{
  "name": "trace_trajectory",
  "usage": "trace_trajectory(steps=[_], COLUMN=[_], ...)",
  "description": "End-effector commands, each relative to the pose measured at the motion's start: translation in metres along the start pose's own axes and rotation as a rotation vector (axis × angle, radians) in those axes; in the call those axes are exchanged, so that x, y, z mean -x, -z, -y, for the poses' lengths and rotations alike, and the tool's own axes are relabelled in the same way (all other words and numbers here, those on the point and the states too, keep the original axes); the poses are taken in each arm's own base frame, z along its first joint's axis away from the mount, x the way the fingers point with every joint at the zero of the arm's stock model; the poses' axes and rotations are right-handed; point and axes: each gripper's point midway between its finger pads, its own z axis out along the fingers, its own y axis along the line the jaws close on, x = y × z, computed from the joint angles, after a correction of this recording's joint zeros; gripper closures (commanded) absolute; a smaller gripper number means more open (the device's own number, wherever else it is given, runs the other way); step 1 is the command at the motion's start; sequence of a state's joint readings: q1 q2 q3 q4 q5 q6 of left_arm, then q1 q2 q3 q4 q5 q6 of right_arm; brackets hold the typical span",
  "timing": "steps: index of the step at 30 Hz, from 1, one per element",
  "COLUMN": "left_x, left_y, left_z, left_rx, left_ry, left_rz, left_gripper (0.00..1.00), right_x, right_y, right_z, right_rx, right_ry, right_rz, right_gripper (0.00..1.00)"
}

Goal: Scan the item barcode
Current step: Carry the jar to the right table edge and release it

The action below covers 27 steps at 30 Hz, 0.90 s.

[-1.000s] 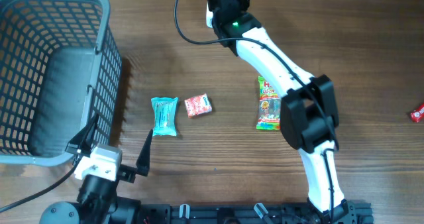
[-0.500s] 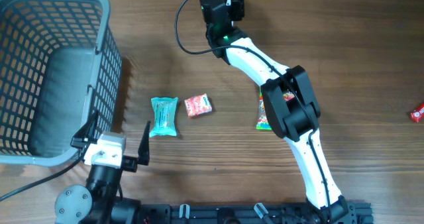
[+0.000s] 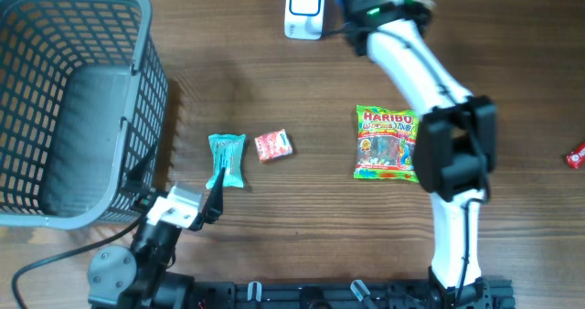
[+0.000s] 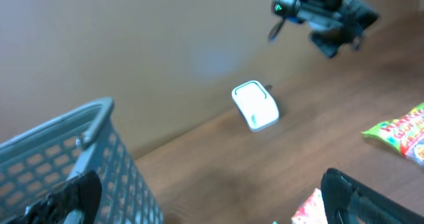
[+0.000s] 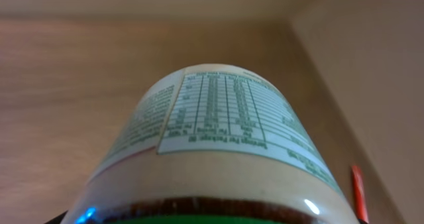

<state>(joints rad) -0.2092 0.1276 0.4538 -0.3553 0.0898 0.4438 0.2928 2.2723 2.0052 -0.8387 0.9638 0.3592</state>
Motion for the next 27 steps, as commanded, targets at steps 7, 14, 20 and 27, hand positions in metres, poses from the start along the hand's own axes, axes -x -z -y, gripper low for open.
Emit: trace_trajectory(steps=[7,14,20,27], left_x=[-0.072,-0.107,-0.121,-0.149], left_y=[-0.029,-0.025,-0.021,-0.014], left_z=[0.002,0.001,-0.004,0.008], left_rx=[0.126,0.203,0.274,0.272], left_ry=[0.458,0.629,0.733,0.723], left_rz=[-0.038,-0.151,-0.191,-0.319], left_gripper=[0.0,0.0,0.0,0.0], right_x=[-0.102,-0.164,-0.209,-0.226], right_y=[-0.128,-0.173,-0.207,-0.239], right_z=[0.146,0.251,0.281,0.233], right_rx=[0.182,0.133,0.079,0.258], right_ry=[-0.469,-0.619,-0.721,-0.715], right_rz=[-0.652,-0.804,-0.837,-0.813], right_gripper=[0.44,0.39,0.36,0.29])
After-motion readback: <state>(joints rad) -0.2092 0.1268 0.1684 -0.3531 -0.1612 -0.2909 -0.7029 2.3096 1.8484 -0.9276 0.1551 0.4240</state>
